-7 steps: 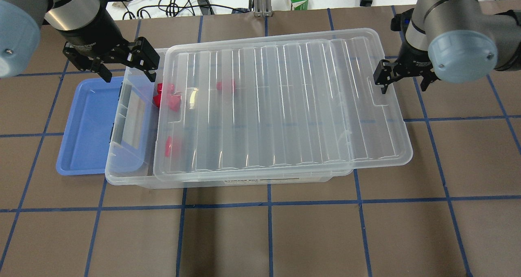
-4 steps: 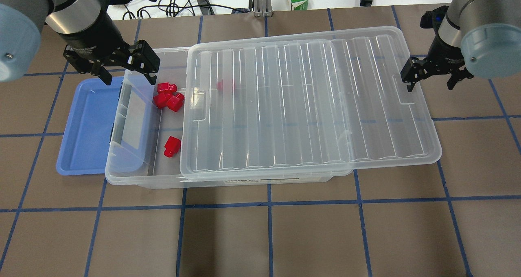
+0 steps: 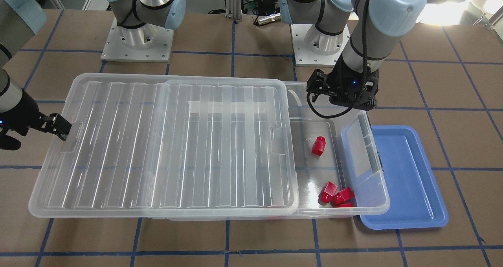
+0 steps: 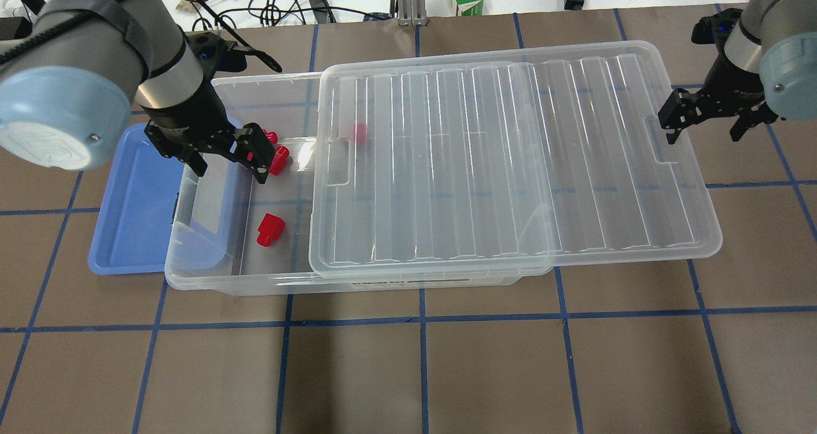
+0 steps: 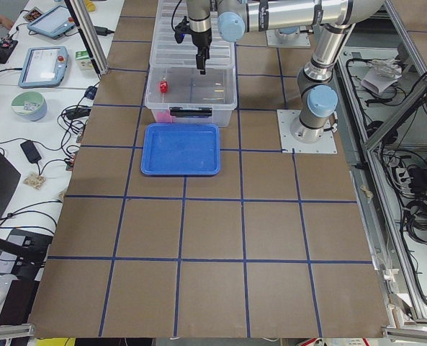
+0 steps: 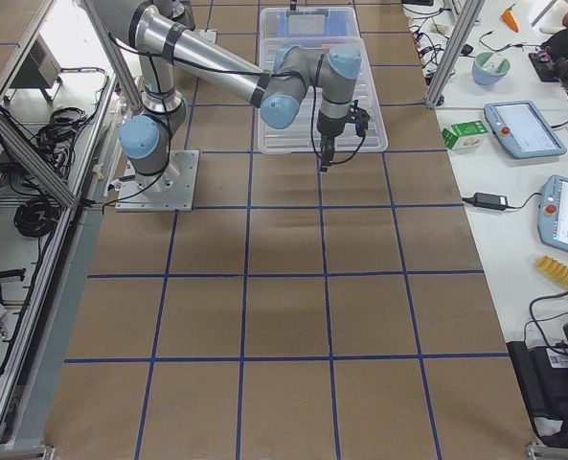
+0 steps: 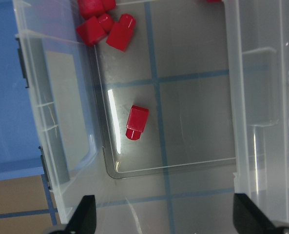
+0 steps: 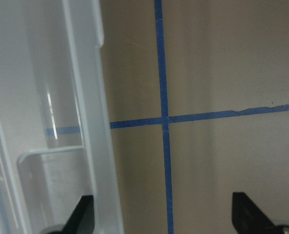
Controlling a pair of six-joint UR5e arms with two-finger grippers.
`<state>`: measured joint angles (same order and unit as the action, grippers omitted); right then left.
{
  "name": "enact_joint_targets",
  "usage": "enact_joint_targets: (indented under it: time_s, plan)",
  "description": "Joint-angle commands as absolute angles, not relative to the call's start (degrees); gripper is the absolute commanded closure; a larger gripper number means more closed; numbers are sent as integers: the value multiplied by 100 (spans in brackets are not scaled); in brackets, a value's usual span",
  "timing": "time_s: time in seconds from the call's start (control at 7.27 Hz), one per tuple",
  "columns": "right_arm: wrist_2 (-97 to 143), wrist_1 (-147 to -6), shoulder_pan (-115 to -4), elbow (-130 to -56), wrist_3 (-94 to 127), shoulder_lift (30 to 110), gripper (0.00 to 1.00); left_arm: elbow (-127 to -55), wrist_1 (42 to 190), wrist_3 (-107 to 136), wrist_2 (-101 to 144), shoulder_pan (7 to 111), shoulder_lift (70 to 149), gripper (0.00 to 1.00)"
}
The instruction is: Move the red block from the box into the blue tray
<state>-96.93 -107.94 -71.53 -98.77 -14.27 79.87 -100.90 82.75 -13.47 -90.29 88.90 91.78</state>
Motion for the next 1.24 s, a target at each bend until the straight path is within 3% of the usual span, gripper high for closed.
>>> enact_joint_targets:
  time_s: [0.0, 0.41, 0.83, 1.1]
  plan:
    - [-9651, -10741, -7110, -9835, -1424, 8016, 0, -10965, 7334, -1879, -9000, 8834, 9176, 0]
    - [-8764, -10192, -7390, -9433, -1267, 8636, 0, -11881, 5821, -2012, -8991, 8754, 9543, 0]
    - [-8806, -9064, -8696, -8581, 553, 8983, 0, -11944, 5442, -1942, -9000, 8754, 10019, 0]
    - [-8868, -9053, -9166, -8491, 975, 8860, 0, -11970, 5039, -1934, -9052, 8754, 10230, 0]
